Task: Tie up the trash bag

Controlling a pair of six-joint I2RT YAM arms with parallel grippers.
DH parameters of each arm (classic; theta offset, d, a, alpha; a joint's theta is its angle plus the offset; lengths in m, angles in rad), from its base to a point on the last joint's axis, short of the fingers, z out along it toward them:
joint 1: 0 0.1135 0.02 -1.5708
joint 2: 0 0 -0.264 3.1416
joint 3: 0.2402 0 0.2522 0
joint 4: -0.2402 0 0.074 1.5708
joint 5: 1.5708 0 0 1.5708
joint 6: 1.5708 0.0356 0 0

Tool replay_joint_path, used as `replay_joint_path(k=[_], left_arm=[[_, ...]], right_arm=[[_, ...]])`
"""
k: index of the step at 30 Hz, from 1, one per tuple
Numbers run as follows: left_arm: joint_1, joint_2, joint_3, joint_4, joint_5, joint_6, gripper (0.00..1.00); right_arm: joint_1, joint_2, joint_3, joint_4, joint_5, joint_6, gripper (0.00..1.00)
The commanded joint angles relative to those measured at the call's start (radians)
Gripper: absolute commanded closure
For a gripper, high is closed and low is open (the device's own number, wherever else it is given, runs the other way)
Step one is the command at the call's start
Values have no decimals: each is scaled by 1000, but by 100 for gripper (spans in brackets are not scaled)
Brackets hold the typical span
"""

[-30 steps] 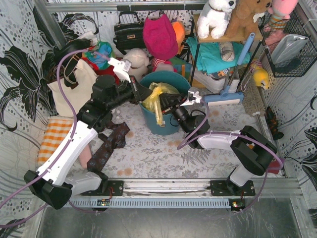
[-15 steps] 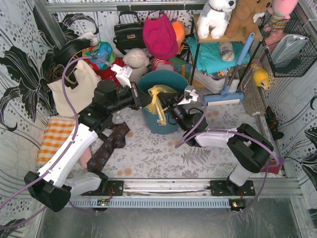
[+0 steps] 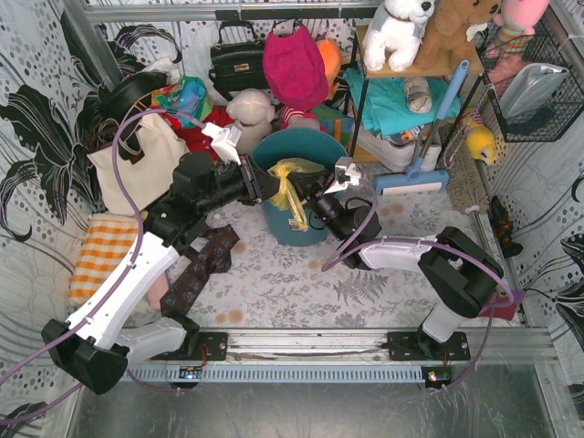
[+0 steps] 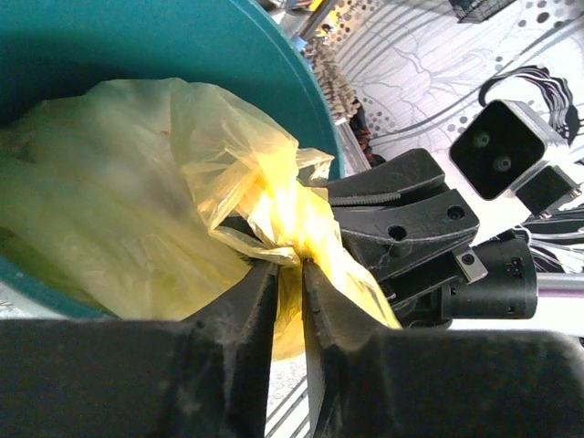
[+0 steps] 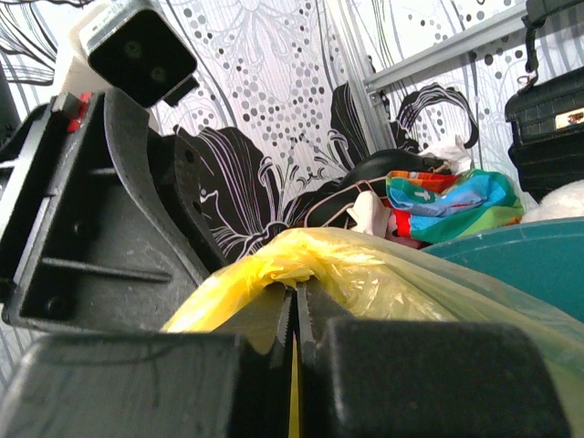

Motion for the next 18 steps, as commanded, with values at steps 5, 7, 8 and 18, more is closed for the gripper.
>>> replay_joint_path(k=[5, 7, 8, 18], left_arm=[[6, 3, 56, -174, -217, 42, 65], [6, 4, 65, -197, -239, 45, 63], [7, 5, 67, -206, -251, 47, 63], [7, -9, 149, -255, -246, 125, 59]], right_arm=[[6, -53, 7, 134, -49, 44, 100], [6, -57, 4, 134, -51, 44, 100], [5, -60, 3, 133, -51, 45, 100], [5, -64, 2, 113, -49, 49, 100]])
